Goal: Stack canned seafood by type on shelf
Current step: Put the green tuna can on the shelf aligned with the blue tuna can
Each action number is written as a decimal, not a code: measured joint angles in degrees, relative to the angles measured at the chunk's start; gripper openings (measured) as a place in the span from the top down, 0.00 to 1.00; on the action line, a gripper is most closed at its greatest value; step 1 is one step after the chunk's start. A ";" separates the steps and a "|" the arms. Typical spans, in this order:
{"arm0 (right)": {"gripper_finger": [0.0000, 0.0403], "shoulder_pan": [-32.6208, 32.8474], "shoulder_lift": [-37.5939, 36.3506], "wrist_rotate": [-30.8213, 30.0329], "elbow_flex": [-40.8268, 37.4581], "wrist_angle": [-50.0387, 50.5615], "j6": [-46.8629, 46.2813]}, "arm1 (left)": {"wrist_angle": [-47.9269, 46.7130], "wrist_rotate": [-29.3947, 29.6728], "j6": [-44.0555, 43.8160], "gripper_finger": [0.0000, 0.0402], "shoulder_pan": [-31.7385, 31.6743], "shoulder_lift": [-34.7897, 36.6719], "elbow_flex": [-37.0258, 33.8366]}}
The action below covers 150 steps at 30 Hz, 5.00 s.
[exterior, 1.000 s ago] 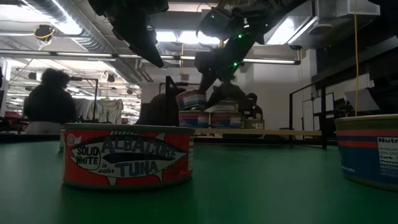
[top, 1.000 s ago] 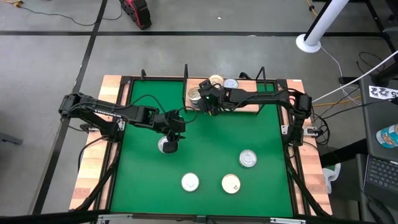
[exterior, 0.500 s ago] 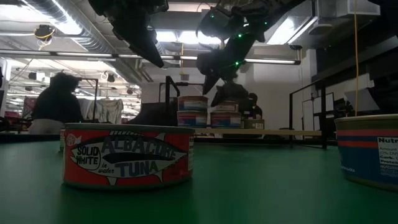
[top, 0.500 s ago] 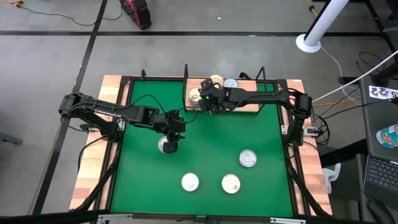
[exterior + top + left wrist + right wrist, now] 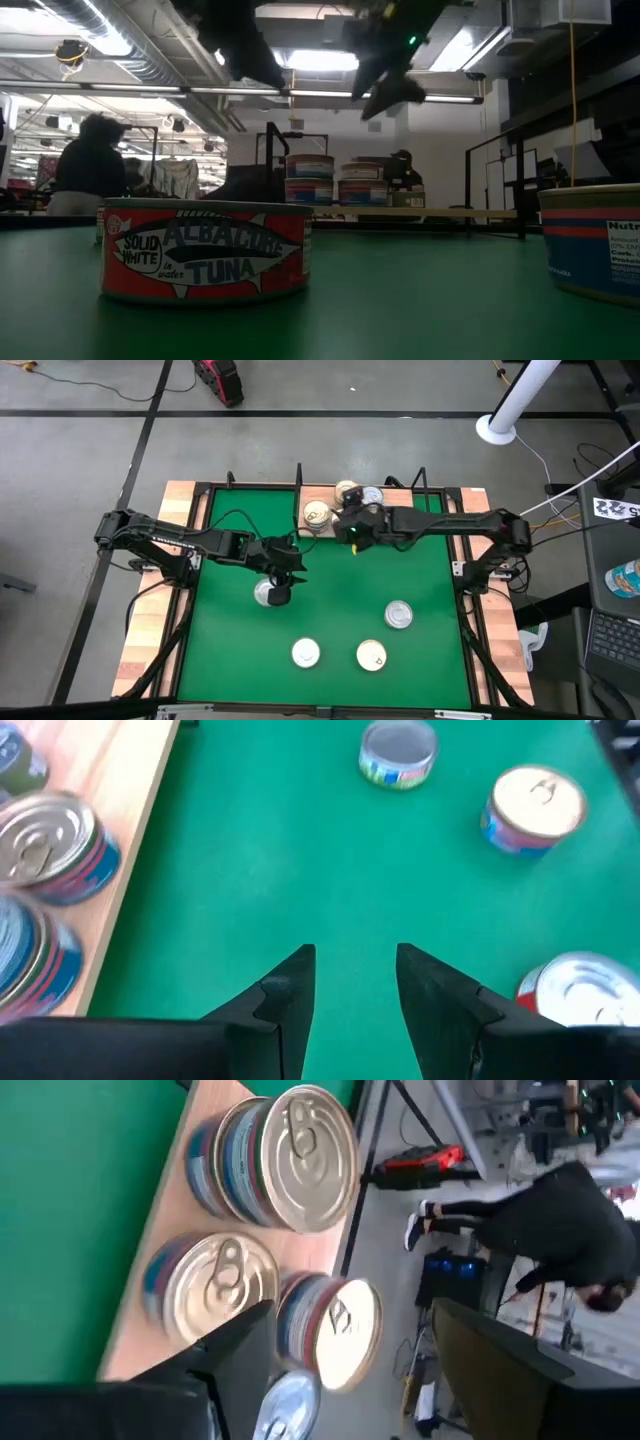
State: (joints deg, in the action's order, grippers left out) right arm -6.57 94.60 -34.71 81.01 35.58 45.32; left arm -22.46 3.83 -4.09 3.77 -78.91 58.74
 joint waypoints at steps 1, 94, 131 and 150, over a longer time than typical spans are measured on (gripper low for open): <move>0.34 1.06 -1.07 -0.30 0.00 2.32 -2.24 | 0.86 -0.28 -0.27 0.66 0.00 0.00 0.00; 0.34 24.42 10.89 14.25 -0.11 1.30 -29.59 | -21.86 17.62 -37.32 0.66 17.39 -16.70 0.02; 0.34 23.86 13.71 16.29 -0.09 -11.30 -20.73 | -24.09 20.25 -36.03 0.89 17.97 -20.61 -0.02; 0.34 14.58 16.03 16.35 -0.11 -11.86 -17.04 | -24.75 20.80 -35.92 1.00 17.94 -20.73 0.52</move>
State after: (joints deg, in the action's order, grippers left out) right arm 8.01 110.63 -18.35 80.90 23.72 28.28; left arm -47.21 24.63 -40.01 21.71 -99.64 59.26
